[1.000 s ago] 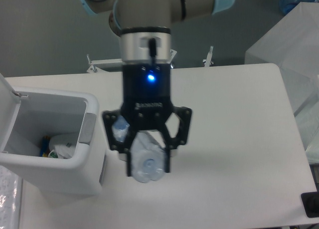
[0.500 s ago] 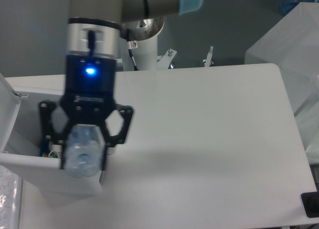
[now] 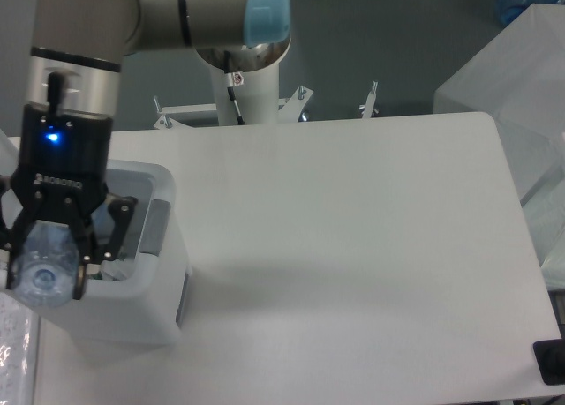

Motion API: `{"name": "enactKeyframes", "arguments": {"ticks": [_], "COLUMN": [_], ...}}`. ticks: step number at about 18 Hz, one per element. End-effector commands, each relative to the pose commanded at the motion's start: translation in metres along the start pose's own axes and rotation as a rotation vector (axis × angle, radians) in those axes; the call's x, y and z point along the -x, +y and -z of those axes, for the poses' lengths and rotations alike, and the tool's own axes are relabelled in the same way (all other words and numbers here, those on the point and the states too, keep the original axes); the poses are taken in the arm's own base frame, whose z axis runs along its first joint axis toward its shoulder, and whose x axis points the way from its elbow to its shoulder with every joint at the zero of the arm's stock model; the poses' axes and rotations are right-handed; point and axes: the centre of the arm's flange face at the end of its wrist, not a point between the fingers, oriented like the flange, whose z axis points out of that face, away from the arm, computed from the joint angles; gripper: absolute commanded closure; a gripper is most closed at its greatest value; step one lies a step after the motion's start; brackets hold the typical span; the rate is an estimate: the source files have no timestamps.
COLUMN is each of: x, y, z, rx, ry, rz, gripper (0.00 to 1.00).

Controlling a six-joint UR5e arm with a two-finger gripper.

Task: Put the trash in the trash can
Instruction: 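Lower the bottle into the bin and open the gripper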

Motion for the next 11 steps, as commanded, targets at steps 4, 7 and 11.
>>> {"name": "enactKeyframes", "arguments": {"ticks": [4,7,11], "x": [-0.001,-0.002,-0.004], "y": [0.007,0.016,0.032], "z": [0.004,0.010,0.018], "rx": [0.009,0.021,0.037], "ry": [0.000,0.000,-0.002], "rz": [-0.001,0.000,-0.014], "gripper": [0.28,0.28,0.28]}}
